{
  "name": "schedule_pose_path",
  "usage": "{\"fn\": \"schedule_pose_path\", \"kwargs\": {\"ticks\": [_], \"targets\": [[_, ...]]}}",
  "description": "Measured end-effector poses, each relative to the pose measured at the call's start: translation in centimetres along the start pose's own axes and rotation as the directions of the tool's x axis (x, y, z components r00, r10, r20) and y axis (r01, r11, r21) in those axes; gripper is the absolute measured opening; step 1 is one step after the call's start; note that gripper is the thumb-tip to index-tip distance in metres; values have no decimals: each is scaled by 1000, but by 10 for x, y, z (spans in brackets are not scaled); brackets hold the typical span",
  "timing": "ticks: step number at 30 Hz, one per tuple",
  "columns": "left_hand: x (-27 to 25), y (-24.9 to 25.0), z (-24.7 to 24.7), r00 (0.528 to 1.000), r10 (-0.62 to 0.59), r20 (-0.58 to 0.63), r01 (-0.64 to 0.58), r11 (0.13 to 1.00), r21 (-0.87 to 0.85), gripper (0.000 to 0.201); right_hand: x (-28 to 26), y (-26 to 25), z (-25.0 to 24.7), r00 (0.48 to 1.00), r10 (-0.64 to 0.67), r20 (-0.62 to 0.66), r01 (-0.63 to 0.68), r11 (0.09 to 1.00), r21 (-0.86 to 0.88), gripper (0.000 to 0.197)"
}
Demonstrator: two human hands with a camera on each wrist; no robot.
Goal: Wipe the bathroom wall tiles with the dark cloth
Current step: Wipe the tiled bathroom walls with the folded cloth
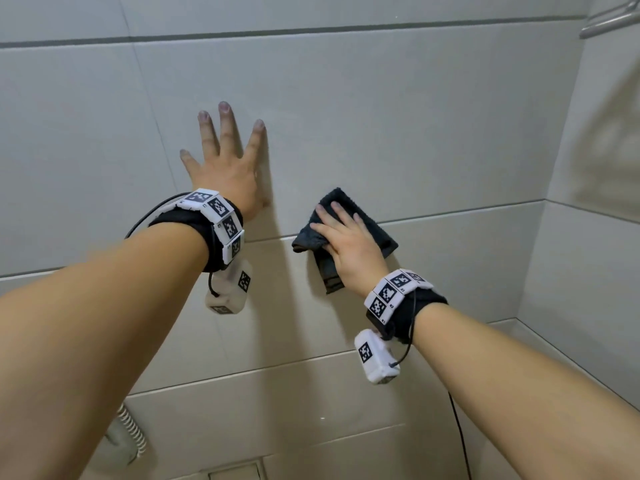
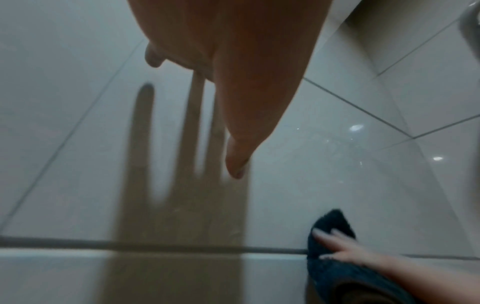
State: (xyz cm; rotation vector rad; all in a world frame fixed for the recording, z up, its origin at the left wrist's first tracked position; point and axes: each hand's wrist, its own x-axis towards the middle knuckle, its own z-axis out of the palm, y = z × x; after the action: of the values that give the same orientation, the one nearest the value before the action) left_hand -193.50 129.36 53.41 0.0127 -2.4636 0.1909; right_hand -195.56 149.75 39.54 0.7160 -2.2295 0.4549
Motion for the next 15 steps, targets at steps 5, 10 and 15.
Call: {"fn": "schedule_pose_path", "kwargs": {"ticks": [5,10,15], "targets": [[-36,-2,-8,974,102,201,-99,995,-24,93,-35,-16,-20,956,227,188,-277,909,310,40],[-72,3,-14,925,236,297,-132,934,-331,79,-26,-47,-59,917,310,251,-398,750,528,29],[-93,6,-39,886,313,343,-48,795,-604,67,-15,-83,-97,873,271,405,-483,368,795,23]]}}
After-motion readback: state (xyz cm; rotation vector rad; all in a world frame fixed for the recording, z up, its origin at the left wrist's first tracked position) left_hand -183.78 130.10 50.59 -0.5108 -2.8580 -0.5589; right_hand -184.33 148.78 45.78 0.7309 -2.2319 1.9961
